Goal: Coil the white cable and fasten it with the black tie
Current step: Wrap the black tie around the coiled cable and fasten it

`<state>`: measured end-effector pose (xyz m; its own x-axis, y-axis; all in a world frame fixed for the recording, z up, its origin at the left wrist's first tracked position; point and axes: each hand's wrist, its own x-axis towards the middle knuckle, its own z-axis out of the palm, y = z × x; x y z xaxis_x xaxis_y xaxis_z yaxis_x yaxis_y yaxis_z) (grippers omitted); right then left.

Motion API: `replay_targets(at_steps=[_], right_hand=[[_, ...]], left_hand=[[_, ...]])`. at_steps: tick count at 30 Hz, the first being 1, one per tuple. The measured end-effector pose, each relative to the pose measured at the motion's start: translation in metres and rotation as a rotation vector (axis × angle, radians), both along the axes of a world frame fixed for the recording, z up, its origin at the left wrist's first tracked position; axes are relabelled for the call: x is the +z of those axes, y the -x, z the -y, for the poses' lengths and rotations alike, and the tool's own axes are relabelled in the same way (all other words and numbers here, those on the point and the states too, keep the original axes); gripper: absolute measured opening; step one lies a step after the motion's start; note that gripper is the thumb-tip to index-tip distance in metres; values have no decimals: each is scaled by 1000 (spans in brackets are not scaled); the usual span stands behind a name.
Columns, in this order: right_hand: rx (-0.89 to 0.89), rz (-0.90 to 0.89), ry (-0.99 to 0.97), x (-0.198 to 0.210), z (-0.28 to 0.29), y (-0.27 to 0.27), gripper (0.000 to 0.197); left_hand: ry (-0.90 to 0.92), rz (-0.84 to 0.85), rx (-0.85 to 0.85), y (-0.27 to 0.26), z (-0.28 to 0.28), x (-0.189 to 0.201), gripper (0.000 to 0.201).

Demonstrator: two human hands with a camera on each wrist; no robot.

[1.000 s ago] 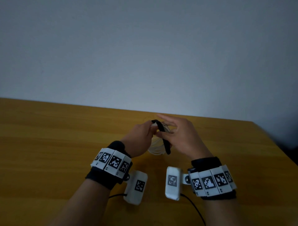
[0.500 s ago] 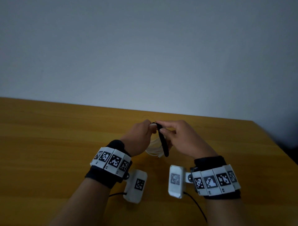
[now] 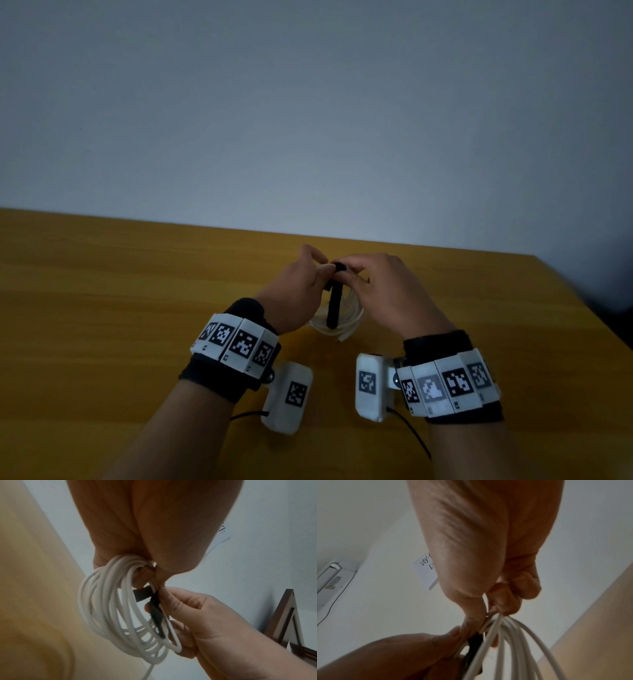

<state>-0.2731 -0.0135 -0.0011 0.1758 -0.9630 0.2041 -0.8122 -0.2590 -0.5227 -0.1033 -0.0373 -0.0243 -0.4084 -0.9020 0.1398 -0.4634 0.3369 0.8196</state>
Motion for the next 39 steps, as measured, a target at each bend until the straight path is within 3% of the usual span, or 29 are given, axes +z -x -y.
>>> replay_targets(at_steps=[5, 10, 15, 20, 30, 39], right_hand=[[-38, -2, 17, -3, 3, 2, 24], [-59, 210, -76, -1, 3, 4, 31], [-16, 303, -161, -4, 3, 7, 39], [23, 281, -246, -5, 1, 7, 49], [-38, 201, -191, -4, 0, 4, 24], [-10, 185, -285, -7, 1, 3, 21]], left_hand=[[31, 27, -9, 1, -1, 3, 32], [90, 93, 19, 1, 0, 3, 32], [91, 101, 31, 1, -1, 7, 34], [88, 125, 40, -1, 0, 7, 33], [130, 163, 30, -2, 0, 9, 39], [119, 165, -11, -2, -4, 11, 39]])
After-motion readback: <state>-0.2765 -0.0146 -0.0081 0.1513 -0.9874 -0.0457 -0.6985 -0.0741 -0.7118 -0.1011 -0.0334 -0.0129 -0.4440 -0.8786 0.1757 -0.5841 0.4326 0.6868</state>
